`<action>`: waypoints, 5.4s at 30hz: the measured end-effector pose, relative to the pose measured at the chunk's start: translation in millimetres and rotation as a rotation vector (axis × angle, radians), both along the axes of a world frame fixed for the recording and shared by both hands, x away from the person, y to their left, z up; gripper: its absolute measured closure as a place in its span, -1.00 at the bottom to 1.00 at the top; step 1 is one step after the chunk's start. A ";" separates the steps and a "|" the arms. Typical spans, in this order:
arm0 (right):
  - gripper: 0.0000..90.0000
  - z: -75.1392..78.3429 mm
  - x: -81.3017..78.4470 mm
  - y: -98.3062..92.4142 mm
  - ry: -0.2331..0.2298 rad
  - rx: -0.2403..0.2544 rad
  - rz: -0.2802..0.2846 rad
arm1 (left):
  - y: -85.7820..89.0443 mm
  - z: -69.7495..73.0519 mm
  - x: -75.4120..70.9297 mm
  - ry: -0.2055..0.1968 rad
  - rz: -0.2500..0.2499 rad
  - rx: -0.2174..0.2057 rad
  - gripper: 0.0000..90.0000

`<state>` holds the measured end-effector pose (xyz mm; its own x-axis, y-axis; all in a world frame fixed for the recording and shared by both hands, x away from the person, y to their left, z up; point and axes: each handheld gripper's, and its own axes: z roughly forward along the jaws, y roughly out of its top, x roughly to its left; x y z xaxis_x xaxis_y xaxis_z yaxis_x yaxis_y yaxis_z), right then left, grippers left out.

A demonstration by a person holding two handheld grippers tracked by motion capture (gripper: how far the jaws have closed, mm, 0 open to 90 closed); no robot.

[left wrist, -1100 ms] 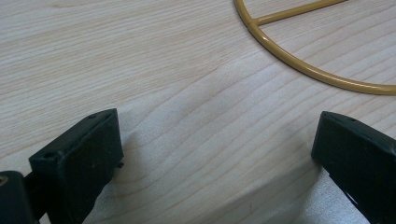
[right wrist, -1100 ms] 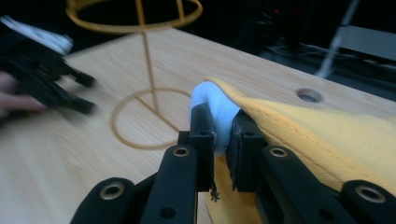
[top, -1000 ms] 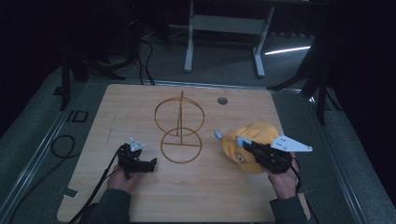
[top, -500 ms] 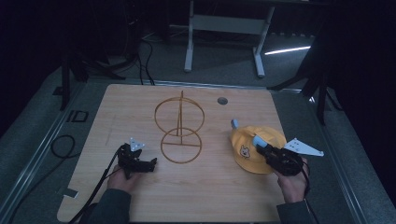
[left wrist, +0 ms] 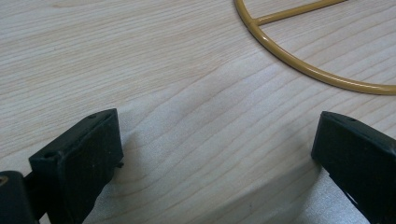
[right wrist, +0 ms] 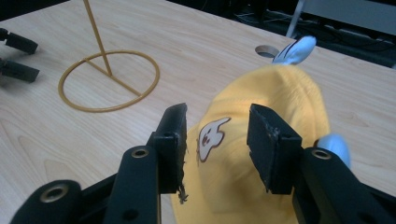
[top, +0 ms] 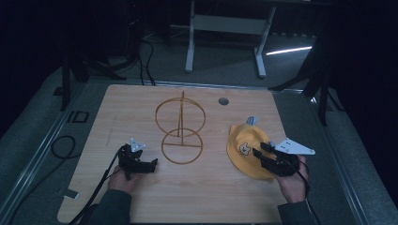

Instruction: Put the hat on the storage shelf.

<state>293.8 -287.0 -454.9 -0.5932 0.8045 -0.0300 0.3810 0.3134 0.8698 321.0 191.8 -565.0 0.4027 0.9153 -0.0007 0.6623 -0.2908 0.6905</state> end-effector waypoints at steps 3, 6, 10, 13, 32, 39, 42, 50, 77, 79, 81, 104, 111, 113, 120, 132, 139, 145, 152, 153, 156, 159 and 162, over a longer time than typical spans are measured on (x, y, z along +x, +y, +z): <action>0.25 5.5 4.6 -1.3 0.006 -0.030 -0.002 | -0.1 -0.1 0.0 -0.001 0.001 -0.001 -0.96; 0.23 8.0 6.5 -2.0 0.009 -0.045 -0.001 | -0.1 -0.1 0.0 -0.001 0.001 -0.002 -0.96; 0.21 14.9 11.0 -5.9 0.016 -0.065 -0.012 | -0.1 -0.1 0.0 -0.001 0.001 -0.002 -0.96; 0.20 21.4 16.6 -9.2 0.024 -0.090 -0.020 | -0.1 -0.1 0.0 -0.001 0.001 -0.002 -0.96; 0.16 31.9 58.5 -11.7 0.202 -0.228 0.000 | -0.1 0.1 0.0 0.001 0.001 -0.003 -0.96; 0.10 36.3 74.0 -4.7 0.274 -0.275 0.020 | 0.0 0.1 0.0 0.000 0.000 -0.001 -0.96; 0.10 37.7 78.7 -3.2 0.292 -0.284 0.029 | 0.0 0.1 0.0 0.000 0.000 0.000 -0.96; 0.08 36.7 100.1 6.1 0.408 -0.353 0.041 | -0.2 0.0 0.0 -0.001 0.002 -0.003 -0.96; 0.80 34.6 116.8 20.6 0.529 -0.498 0.092 | -0.1 0.1 -0.1 0.001 0.000 -0.002 -0.96; 0.80 35.8 116.2 20.4 0.518 -0.500 0.089 | -0.3 0.0 -0.1 0.000 0.002 -0.004 -0.96; 0.80 37.1 115.5 20.1 0.507 -0.498 0.084 | -0.3 0.0 -0.1 -0.001 0.002 -0.004 -0.96; 0.79 74.5 88.2 41.1 0.342 -0.545 0.185 | -0.2 0.0 0.0 -0.001 0.001 -0.003 -0.96; 0.79 86.4 78.7 55.2 0.310 -0.581 0.230 | -0.1 0.2 0.0 0.001 0.001 -0.002 -0.96; 0.79 89.8 76.5 58.4 0.300 -0.586 0.237 | -0.1 0.2 0.0 0.001 0.001 -0.002 -0.96; 0.78 102.0 66.6 69.1 0.266 -0.610 0.278 | -0.2 0.1 0.0 0.001 0.001 -0.003 -0.96; 0.79 126.2 62.0 73.4 0.195 -0.582 0.303 | -0.3 0.1 0.0 0.000 0.002 -0.004 -0.96; 0.80 136.5 64.7 70.5 0.185 -0.537 0.327 | -0.3 0.1 0.0 0.000 0.002 -0.004 -0.96; 0.80 145.1 65.7 68.9 0.164 -0.521 0.321 | -0.2 0.1 0.0 0.000 0.002 -0.003 -0.96; 0.80 155.4 66.7 66.5 0.141 -0.504 0.326 | -0.2 0.1 0.0 0.000 0.002 -0.004 -0.96; 0.80 156.7 67.0 66.1 0.140 -0.499 0.324 | -0.2 0.1 0.0 0.000 0.002 -0.003 -0.96; 0.80 160.9 67.9 64.6 0.131 -0.490 0.325 | -0.2 0.1 0.0 0.000 0.002 -0.004 -0.96; 0.79 163.7 68.5 63.2 0.125 -0.482 0.324 | -0.2 0.1 0.0 0.000 0.002 -0.004 -0.96; 0.79 166.1 68.7 62.2 0.118 -0.480 0.322 | -0.2 0.1 0.0 0.000 0.002 -0.004 -0.96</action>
<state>362.5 -224.8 -288.8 -0.8269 0.4958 -0.2653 0.2870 0.7779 0.5591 320.9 191.5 -564.8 0.4011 0.9160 -0.0040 0.6628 -0.2872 0.6915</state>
